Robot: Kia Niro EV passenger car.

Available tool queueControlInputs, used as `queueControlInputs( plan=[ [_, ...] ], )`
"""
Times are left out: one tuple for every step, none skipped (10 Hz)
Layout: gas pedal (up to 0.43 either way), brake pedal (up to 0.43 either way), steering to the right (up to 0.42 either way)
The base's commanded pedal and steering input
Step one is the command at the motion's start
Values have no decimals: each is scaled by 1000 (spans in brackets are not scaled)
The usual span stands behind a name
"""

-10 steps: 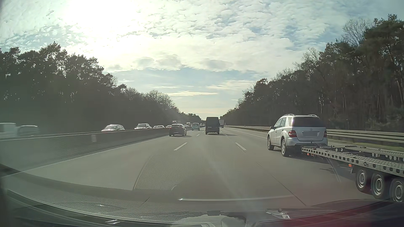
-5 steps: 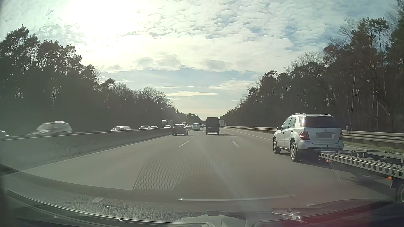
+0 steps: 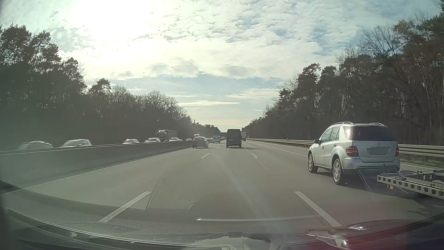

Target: Follow the waypoints while adhering to traffic rules and regulations

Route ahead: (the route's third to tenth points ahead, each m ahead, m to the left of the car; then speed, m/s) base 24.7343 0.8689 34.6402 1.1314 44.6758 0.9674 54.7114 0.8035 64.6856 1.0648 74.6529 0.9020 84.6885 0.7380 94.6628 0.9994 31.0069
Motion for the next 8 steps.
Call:
queueControlInputs(
  plan=[
    [177,0,-4],
    [177,0,-3],
    [177,0,-4],
    [177,0,-3],
    [177,0,-3],
    [177,0,-3],
    [177,0,-3],
    [177,0,-3]
  ],
)
